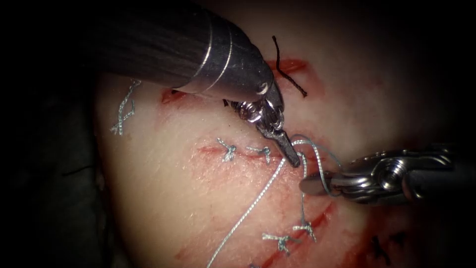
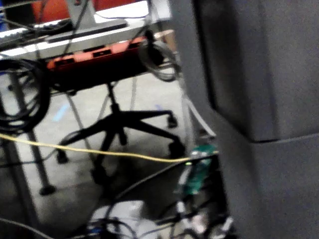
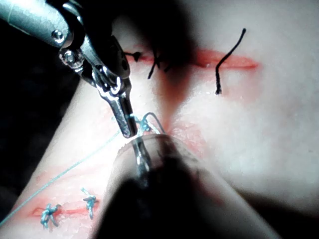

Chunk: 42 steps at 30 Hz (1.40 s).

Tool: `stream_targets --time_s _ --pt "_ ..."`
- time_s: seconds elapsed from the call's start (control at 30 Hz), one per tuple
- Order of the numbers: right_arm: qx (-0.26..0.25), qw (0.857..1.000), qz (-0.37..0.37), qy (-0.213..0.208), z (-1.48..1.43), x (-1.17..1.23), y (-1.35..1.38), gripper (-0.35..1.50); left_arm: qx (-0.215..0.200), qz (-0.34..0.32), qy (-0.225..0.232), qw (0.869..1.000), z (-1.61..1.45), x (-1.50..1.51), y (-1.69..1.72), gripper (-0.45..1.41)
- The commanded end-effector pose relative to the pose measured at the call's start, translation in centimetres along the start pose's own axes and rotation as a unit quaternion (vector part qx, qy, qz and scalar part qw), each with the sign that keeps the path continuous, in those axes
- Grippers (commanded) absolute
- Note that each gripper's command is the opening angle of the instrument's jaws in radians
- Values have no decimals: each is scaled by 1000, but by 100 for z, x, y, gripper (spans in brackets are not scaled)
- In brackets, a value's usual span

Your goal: Wound Closure

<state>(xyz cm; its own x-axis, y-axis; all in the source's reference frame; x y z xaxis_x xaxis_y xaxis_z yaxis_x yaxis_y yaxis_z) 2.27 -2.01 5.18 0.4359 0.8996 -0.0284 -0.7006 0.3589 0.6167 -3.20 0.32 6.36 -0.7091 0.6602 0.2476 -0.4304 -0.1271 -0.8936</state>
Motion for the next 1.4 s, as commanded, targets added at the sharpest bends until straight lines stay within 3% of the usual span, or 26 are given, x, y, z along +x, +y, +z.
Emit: stream_targets --time_s 0.03,0.27,0.33,0.6,0.7,0.77,0.8,0.83,1.07,1.13,1.23,1.4 --pt "2 1000 9 -1 5 3 -6 53 -1 1 0 1000 4 5 -3 -45" --pt "7 999 46 -13 3 0 -8 54 -1 -16 -1 1000 3 6 -5 -45" --pt "10 998 54 -18 4 -1 -9 44 -1 -16 -1 1000 4 7 -5 -45" --pt "12 996 77 -32 18 -10 -12 47 -6 -24 -6 1000 7 6 -4 -45" --pt "12 996 85 -35 23 -14 -14 17 -5 -23 -6 1000 8 6 -4 -45" --pt "11 996 84 -34 25 -15 -13 12 -5 -23 -7 1000 8 5 -4 -45" --pt "10 996 87 -33 29 -15 -13 -30 -5 -26 -7 1000 8 5 -3 -45" --pt "9 996 87 -33 31 -15 -13 -35 -5 -26 -7 1000 8 4 -3 -45" --pt "-32 997 71 -1 26 -9 -9 -35 -4 -37 -16 999 8 -8 -6 -45" --pt "-48 997 53 32 6 14 -3 -35 -3 -47 -28 999 14 -16 -12 -45" --pt "-59 996 49 49 -14 30 8 -35 6 -57 -49 997 21 -30 -14 -45" --pt "-44 995 45 82 -18 41 18 -35 22 -80 -74 994 40 -50 -21 -45"
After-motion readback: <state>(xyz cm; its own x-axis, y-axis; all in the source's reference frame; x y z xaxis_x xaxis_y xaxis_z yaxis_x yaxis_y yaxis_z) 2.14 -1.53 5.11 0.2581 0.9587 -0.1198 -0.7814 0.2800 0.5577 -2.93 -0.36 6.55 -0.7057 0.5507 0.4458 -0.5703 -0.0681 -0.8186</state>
